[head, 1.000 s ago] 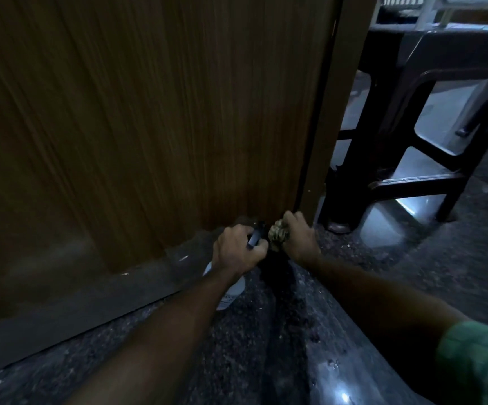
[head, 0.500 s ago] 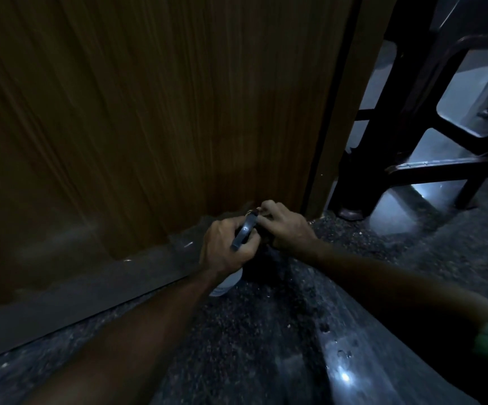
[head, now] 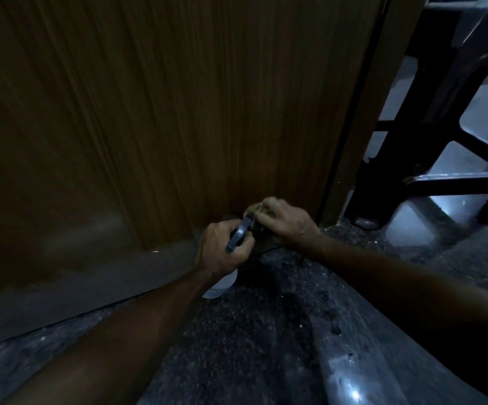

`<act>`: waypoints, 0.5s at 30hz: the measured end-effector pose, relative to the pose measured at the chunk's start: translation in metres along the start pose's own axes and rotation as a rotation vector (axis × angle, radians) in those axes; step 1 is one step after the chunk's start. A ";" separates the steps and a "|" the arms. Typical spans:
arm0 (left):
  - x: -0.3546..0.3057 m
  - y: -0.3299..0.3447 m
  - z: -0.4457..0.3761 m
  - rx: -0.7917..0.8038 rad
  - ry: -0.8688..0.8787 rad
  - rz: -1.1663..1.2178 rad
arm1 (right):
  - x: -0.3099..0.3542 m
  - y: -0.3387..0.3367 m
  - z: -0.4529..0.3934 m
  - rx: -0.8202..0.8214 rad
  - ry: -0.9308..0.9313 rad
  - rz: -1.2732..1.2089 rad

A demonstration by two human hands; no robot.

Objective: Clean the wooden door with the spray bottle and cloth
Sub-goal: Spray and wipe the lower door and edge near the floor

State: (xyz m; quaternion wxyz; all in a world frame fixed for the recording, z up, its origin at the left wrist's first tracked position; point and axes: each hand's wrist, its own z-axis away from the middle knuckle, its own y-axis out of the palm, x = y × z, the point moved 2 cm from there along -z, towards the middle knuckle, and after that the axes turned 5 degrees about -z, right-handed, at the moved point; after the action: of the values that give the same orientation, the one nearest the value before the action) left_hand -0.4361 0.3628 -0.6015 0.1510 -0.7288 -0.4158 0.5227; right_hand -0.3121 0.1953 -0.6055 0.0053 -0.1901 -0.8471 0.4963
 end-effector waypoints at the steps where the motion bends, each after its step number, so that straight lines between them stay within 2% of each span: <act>1: 0.002 -0.003 0.001 -0.009 -0.008 0.013 | 0.001 0.006 0.002 0.147 -0.136 0.039; 3: 0.007 -0.009 0.002 -0.028 -0.027 0.027 | -0.002 0.015 0.006 0.475 -0.367 0.186; 4: 0.008 -0.010 0.002 -0.028 -0.029 0.027 | -0.003 0.016 0.009 0.533 -0.399 0.242; 6: 0.008 -0.021 0.000 -0.036 -0.024 0.006 | 0.004 0.011 0.004 0.421 -0.276 0.186; 9: 0.013 -0.028 0.003 -0.017 -0.038 -0.030 | 0.026 -0.001 0.002 0.069 0.148 -0.147; 11: 0.020 -0.031 0.010 0.004 -0.053 -0.060 | 0.034 -0.005 -0.003 -0.110 0.262 -0.208; 13: 0.028 -0.035 0.017 0.005 -0.075 -0.075 | 0.036 -0.002 -0.014 -0.101 0.203 -0.164; 15: 0.034 -0.038 0.022 0.002 -0.087 -0.075 | 0.039 0.007 -0.015 0.039 0.090 -0.133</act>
State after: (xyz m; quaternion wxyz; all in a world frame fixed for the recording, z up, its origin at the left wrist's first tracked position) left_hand -0.4694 0.4070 -0.6073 0.1533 -0.6891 -0.4485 0.5482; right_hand -0.3429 0.2233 -0.6111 0.0799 -0.1552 -0.8468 0.5024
